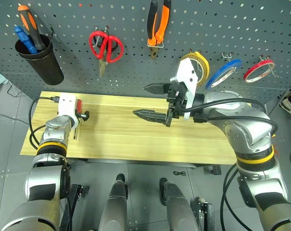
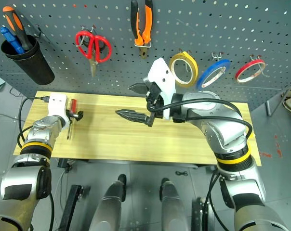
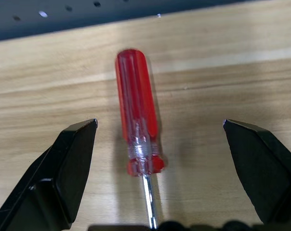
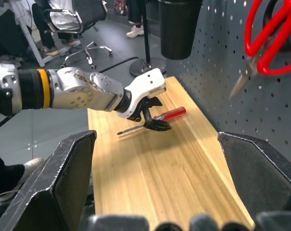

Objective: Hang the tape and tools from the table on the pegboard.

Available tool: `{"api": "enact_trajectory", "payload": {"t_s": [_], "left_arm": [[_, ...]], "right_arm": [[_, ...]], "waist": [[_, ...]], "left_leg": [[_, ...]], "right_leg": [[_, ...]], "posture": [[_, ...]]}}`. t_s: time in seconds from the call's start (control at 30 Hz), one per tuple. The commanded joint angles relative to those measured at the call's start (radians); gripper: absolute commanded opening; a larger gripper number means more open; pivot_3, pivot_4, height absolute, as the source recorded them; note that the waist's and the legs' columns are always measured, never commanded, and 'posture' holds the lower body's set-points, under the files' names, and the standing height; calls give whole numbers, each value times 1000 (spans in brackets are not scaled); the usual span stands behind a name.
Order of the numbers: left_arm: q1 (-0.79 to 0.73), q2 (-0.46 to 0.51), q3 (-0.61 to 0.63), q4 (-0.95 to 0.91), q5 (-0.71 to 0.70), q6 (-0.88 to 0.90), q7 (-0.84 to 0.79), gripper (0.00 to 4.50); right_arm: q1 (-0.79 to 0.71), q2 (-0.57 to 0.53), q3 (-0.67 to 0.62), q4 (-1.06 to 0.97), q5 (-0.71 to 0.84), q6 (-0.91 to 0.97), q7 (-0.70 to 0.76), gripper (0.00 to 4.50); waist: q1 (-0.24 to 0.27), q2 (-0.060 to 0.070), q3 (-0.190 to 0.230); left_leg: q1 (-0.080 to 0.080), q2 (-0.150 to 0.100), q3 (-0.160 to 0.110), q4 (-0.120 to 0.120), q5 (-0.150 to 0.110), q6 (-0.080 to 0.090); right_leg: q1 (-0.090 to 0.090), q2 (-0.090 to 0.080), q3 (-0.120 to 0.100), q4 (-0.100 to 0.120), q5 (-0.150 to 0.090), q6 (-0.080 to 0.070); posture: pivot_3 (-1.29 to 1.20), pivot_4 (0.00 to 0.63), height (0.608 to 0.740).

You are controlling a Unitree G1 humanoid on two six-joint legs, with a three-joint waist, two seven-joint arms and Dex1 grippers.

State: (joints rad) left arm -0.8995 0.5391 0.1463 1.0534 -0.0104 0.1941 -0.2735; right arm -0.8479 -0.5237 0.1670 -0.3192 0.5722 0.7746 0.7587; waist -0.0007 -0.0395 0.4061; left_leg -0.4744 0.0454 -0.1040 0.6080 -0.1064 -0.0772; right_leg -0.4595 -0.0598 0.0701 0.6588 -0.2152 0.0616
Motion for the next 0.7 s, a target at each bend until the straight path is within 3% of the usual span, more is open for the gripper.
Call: {"api": "enact_trajectory", "payload": {"t_s": [0.03, 0.4, 0.7], "left_arm": [[-22, 4, 3, 23, 6, -25, 29, 4452], [-34, 33, 6, -4, 0, -27, -1, 4452], [-35, 43, 2, -5, 3, 45, -18, 4452]], "right_arm": [[-24, -12, -48, -32, 21, 19, 6, 4500], [-39, -53, -87, -20, 26, 35, 36, 4500], [-29, -69, -98, -31, 26, 47, 46, 4500]], "waist": [[-1, 0, 5], [3, 1, 37], [6, 1, 40]], "left_leg": [[0, 0, 0, 0, 0, 0], [0, 0, 0, 0, 0, 0], [-2, 0, 0, -2, 0, 0]], "right_leg": [[0, 0, 0, 0, 0, 1], [-2, 0, 0, 4, -3, 0], [-3, 0, 0, 4, -4, 1]], "posture": [[79, 484, 740], [103, 525, 740], [116, 531, 740]]}}
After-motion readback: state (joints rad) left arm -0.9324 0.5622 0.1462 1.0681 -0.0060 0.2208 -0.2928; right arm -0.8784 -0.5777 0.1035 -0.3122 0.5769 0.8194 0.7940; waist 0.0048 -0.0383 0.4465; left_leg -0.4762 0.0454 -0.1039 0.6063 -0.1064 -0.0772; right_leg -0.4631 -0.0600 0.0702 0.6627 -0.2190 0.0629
